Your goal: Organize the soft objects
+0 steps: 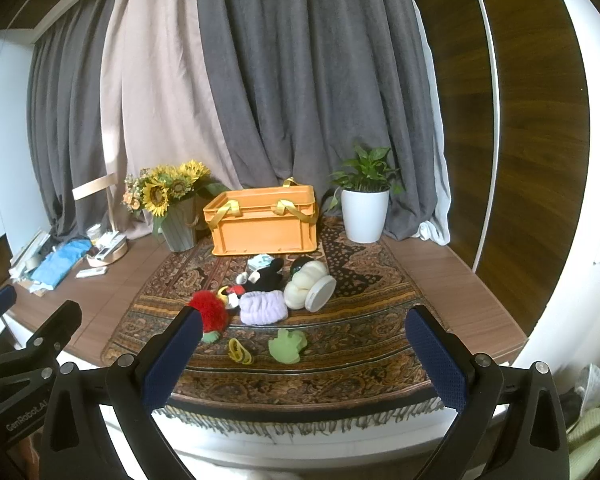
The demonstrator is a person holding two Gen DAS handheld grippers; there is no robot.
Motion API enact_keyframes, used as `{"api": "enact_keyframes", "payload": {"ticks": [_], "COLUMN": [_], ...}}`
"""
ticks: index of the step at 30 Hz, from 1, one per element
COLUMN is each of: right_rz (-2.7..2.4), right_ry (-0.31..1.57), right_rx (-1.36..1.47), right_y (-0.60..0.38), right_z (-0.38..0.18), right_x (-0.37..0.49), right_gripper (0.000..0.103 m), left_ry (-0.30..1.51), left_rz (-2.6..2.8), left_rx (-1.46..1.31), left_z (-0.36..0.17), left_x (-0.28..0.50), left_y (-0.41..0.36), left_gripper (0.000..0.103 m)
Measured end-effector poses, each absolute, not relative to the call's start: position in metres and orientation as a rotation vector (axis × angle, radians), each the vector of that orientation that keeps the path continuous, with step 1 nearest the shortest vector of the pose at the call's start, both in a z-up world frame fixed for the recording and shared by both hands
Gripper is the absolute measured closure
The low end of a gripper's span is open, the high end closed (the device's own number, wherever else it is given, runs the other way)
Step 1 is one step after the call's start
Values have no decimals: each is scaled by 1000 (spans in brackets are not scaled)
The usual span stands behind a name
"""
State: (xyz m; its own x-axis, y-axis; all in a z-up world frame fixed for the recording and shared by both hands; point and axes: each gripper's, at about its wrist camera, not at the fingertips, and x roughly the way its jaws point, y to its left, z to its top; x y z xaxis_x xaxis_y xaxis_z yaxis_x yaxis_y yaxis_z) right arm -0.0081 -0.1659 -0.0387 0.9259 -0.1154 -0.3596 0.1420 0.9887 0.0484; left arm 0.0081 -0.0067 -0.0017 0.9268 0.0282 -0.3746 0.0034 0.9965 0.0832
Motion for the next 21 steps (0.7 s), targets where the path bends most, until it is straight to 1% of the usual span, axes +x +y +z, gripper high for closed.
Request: {"api": "enact_keyframes", "payload": {"ticks": [21], "right_rz": [-137], "right_ry": [364], "right_rx": [76], "right_y": [-166], "right_z": [-40], "right_x": [-9], "right_gripper": [1], "left_ry": [384], "left_rz": [-1], "left_rx": [92], "left_z": [1], "left_x": [5], "left_y": [-14], "left_gripper": [0]}}
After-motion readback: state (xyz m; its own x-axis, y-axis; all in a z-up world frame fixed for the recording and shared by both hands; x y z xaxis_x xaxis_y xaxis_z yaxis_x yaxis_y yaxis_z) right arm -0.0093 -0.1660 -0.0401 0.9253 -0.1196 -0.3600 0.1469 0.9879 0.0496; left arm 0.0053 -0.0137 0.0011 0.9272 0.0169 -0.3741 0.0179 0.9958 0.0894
